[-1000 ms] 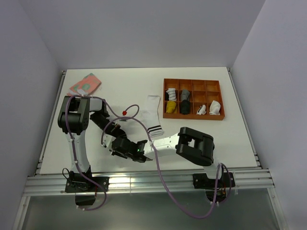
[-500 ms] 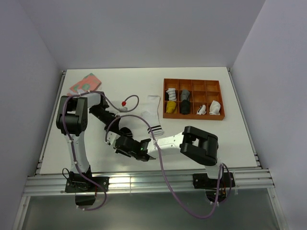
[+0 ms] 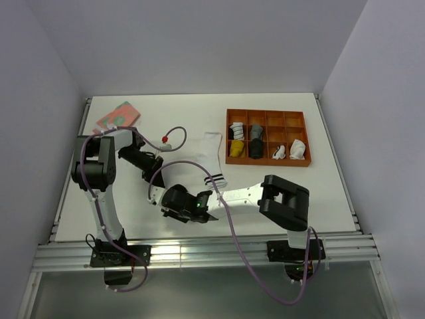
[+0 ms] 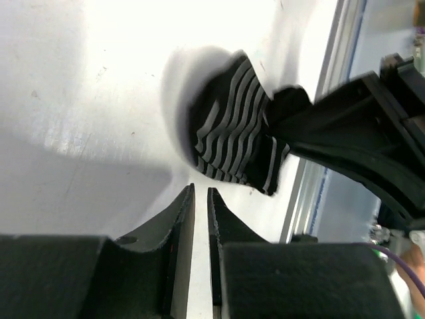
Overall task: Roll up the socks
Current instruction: Roll the sock at the center of the board.
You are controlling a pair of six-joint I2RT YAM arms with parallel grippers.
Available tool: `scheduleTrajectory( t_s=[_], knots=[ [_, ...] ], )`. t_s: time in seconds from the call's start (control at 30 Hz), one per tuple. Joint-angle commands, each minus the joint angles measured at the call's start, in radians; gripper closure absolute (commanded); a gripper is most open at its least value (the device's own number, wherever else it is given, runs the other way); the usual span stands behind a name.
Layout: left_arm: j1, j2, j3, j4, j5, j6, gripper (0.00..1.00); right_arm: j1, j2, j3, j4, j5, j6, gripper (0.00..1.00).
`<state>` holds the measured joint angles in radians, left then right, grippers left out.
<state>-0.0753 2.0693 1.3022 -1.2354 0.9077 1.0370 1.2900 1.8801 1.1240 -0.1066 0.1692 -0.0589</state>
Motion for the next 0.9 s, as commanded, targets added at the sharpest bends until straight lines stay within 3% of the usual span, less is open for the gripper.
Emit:
scheduleTrajectory(
  t_s=[0.0,0.27,0.37,0.5,0.63,0.87],
  knots=[
    [0.015,-0.103,-0.026,0.1,0.023,-0.084,0.82,-0.029,-0.004,0.078,-0.135,-0.164,0.042,0.91],
    [0.072,-0.297,-0.135,0.453,-0.03,-0.377,0.79,-0.181,0.076,0.174,-0.266,-0.419,0.102,0.91],
    [0.141,-0.351,-0.159,0.627,-0.067,-0.543,0.78,-0.211,0.102,0.206,-0.303,-0.503,0.111,0.91],
    [0.216,-0.382,-0.155,0.746,-0.052,-0.697,0.75,-0.264,0.123,0.215,-0.301,-0.597,0.119,0.9],
    [0.246,-0.431,-0.153,0.734,0.005,-0.646,0.75,-0.293,0.168,0.258,-0.341,-0.674,0.111,0.89],
    [0.244,-0.696,-0.395,0.857,0.008,-0.499,0.65,-0.337,0.292,0.416,-0.476,-0.786,0.131,0.88]
  ],
)
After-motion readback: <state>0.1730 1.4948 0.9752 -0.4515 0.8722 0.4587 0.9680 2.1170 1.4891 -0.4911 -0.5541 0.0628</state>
